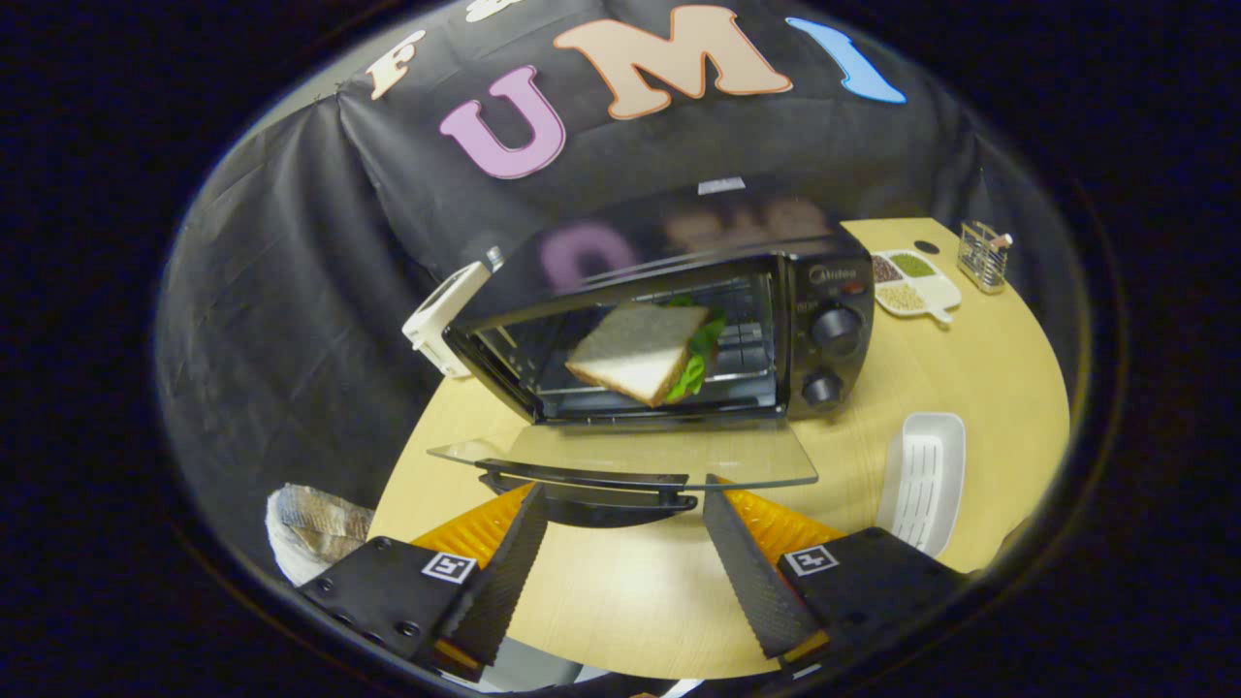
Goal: Open the toaster oven, put the food inside, and close the toaster oven door.
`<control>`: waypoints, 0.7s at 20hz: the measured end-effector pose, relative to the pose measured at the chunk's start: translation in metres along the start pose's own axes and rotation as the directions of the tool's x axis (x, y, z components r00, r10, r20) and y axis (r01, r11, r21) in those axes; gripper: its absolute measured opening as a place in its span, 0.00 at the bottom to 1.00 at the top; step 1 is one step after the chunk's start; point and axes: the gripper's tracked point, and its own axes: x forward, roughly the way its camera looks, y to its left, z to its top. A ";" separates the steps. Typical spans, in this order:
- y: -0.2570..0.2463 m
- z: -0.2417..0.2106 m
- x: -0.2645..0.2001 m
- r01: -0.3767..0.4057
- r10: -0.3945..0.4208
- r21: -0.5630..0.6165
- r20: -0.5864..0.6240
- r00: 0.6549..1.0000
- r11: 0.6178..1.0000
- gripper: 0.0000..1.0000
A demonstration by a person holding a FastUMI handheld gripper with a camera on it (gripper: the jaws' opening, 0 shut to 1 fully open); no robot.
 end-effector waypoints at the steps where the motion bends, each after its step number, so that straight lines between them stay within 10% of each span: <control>1: 0.000 0.009 0.001 -0.002 0.003 -0.009 0.017 1.000 1.000 0.99; 14: -0.006 0.091 -0.003 0.035 -0.010 -0.109 0.223 0.975 0.993 0.99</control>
